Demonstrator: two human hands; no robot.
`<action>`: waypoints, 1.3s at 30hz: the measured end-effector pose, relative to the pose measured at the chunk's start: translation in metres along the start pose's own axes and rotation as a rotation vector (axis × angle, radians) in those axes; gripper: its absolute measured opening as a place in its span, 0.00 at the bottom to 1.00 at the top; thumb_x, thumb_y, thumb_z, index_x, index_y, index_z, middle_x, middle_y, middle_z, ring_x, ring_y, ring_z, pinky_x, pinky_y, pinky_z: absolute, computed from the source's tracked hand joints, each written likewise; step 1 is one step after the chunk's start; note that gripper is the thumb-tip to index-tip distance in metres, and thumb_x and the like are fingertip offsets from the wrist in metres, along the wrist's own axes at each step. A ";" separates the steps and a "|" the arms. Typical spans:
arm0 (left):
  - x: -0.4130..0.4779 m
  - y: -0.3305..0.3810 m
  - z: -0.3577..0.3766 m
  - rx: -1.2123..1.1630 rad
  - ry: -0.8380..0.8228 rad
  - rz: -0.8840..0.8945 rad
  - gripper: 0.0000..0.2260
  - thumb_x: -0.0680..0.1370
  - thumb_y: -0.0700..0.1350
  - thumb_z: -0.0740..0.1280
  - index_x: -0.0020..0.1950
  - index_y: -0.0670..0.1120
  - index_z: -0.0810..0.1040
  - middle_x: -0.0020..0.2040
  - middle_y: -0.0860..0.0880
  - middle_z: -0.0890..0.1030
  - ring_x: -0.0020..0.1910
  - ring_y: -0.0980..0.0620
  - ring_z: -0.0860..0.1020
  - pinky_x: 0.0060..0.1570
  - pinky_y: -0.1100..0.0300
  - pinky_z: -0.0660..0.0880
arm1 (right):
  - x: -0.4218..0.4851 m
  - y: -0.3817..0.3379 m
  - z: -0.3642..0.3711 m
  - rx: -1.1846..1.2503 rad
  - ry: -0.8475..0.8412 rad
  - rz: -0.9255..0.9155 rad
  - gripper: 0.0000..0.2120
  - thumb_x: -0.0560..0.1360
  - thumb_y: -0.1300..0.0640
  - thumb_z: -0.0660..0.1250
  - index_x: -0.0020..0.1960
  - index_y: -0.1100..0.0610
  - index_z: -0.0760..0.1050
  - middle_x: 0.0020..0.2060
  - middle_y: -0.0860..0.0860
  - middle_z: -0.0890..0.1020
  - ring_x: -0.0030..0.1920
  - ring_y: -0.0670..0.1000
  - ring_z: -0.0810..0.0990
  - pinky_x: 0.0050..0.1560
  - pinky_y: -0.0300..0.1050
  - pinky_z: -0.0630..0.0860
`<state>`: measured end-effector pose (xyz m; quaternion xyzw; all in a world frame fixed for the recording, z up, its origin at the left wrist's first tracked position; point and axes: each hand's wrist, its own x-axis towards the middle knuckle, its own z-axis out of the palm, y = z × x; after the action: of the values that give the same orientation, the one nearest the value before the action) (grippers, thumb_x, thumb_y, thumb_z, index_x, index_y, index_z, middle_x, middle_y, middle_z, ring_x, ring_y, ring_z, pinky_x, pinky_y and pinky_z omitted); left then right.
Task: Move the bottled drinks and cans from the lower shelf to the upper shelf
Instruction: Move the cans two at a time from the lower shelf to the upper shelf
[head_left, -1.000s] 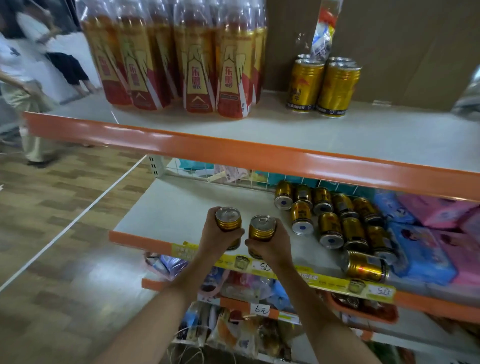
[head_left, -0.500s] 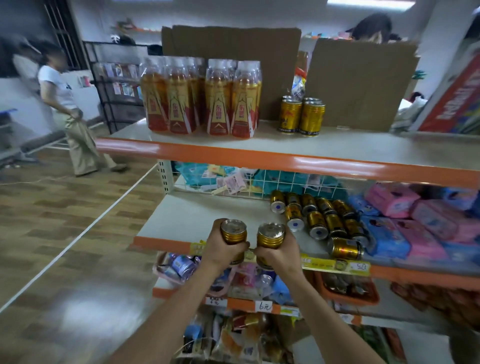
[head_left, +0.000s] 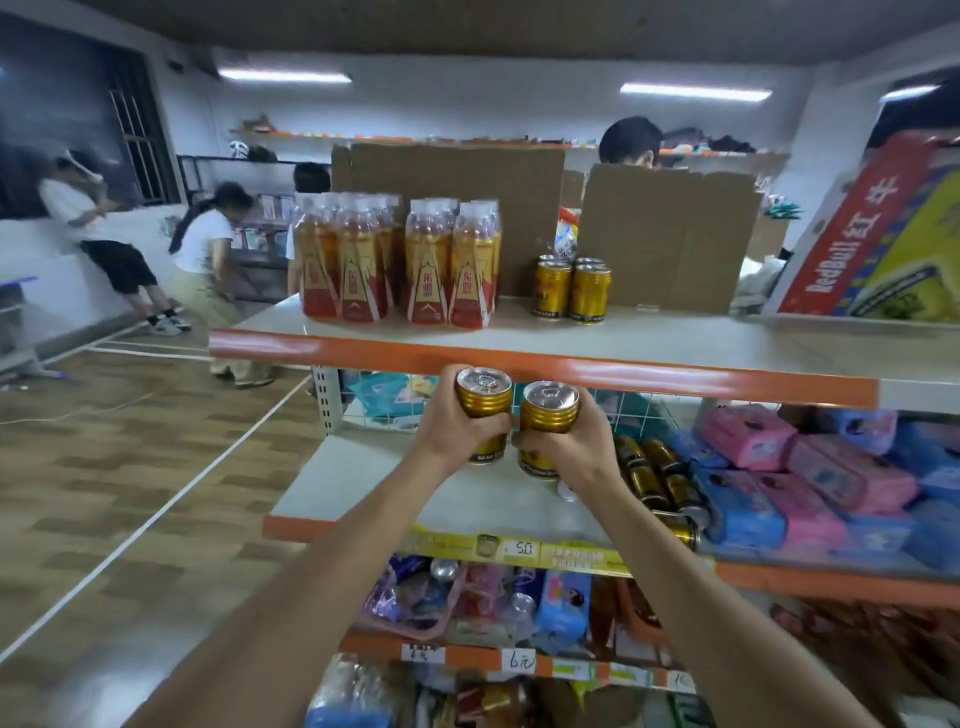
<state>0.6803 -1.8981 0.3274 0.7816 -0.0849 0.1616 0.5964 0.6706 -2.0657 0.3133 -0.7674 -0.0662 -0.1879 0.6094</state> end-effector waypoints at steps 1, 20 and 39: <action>0.006 0.010 -0.001 -0.001 0.009 0.018 0.28 0.63 0.40 0.81 0.57 0.48 0.71 0.50 0.52 0.79 0.48 0.54 0.78 0.46 0.62 0.74 | 0.006 -0.006 -0.002 0.010 0.004 -0.012 0.28 0.54 0.60 0.81 0.53 0.54 0.77 0.45 0.49 0.85 0.45 0.50 0.84 0.48 0.53 0.82; 0.120 0.070 0.022 0.022 -0.024 0.122 0.32 0.62 0.46 0.81 0.61 0.47 0.70 0.52 0.51 0.78 0.51 0.53 0.79 0.49 0.59 0.75 | 0.118 -0.053 -0.036 0.094 0.046 -0.086 0.24 0.58 0.66 0.80 0.50 0.53 0.76 0.43 0.51 0.85 0.44 0.52 0.84 0.47 0.53 0.82; 0.234 0.017 0.094 0.046 0.067 -0.047 0.32 0.59 0.47 0.81 0.57 0.48 0.70 0.56 0.46 0.80 0.54 0.48 0.79 0.56 0.54 0.75 | 0.250 0.016 -0.047 -0.076 -0.054 -0.016 0.33 0.45 0.49 0.78 0.50 0.52 0.79 0.44 0.48 0.86 0.46 0.51 0.85 0.52 0.57 0.81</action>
<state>0.9072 -1.9792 0.4030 0.7911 -0.0428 0.1759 0.5842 0.8967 -2.1469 0.3997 -0.7943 -0.0815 -0.1743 0.5763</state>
